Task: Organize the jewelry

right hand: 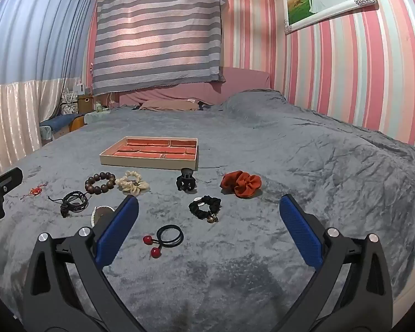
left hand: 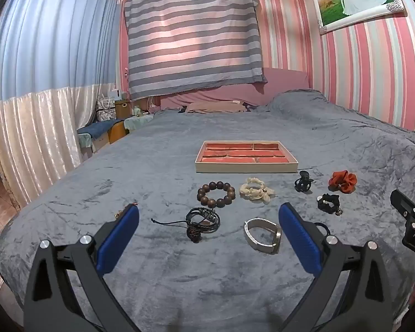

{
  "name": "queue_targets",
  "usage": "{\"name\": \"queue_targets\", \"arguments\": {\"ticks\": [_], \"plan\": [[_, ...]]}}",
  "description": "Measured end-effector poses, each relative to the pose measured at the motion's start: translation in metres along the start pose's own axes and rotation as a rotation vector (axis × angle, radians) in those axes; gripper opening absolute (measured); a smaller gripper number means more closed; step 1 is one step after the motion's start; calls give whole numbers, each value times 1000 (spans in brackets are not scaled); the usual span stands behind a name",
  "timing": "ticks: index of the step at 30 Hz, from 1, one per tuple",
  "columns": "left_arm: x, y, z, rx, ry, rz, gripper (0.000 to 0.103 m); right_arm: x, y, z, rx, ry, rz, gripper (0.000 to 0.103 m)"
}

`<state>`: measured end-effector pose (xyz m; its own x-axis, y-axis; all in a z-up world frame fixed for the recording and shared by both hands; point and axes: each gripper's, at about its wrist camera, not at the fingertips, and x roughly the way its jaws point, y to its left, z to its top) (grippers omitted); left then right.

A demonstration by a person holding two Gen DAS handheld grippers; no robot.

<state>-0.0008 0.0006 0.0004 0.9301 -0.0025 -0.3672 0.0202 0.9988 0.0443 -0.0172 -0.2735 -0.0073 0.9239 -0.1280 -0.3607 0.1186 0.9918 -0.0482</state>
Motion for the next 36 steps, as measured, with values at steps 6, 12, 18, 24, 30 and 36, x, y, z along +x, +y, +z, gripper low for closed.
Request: {"name": "queue_targets", "arguments": {"ticks": [6,12,18,24,30,36], "plan": [[1,0,0,4,10,0,99,0,0,0,-3,1,-3,99],[1,0,0,3,11,-2,99,0,0,0,-5,1,-3,99],[0,0,0,3,13,-1,99,1,0,0,-6,2,-3,99],[2,3,-3,3,11,0,99,1,1,-1,-5,1,-4,99],[2,3,-3,4,12,0,99,1,0,1,-6,-1,-6,99],[2,3,-2,4,13,1,99,0,0,1,-6,-1,-5,99]]}}
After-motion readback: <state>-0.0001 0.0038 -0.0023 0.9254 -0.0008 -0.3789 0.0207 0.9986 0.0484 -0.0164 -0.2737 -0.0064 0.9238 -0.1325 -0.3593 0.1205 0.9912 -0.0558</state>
